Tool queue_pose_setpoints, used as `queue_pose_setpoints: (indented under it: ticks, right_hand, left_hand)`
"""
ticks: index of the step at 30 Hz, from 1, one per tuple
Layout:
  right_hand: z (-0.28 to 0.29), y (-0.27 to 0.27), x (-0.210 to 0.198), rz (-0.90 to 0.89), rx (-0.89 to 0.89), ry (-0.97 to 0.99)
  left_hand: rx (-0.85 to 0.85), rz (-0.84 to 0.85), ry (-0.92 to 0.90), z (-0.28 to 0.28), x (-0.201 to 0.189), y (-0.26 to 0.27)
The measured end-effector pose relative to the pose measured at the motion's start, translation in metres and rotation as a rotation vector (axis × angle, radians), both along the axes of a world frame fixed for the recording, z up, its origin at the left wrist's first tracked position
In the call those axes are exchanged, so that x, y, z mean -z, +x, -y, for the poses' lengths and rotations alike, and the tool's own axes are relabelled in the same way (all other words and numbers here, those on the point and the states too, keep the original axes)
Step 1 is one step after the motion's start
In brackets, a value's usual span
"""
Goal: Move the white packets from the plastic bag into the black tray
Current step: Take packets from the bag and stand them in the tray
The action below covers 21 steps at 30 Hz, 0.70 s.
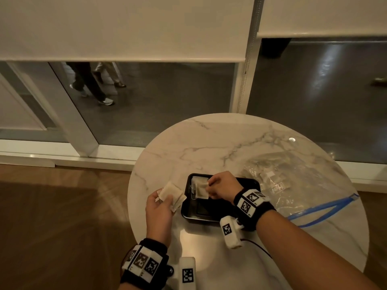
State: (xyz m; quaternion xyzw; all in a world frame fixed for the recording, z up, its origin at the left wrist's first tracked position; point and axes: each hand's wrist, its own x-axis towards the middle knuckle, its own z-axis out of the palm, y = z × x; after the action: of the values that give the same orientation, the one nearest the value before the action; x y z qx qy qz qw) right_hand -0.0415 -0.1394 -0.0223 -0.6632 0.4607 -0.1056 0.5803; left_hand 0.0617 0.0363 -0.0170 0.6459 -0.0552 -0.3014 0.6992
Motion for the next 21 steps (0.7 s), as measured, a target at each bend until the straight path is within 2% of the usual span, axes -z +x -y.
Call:
queue_pose_setpoints:
  ticks: [10, 21]
  right_hand:
    - [0.011, 0.025, 0.004, -0.166, -0.08, -0.113]
    - [0.019, 0.034, -0.006, -0.213, -0.044, -0.037]
  left_hand:
    - [0.042, -0.026, 0.015, 0.009, 0.012, 0.0]
    - [0.097, 0.075, 0.048, 0.011, 0.015, -0.001]
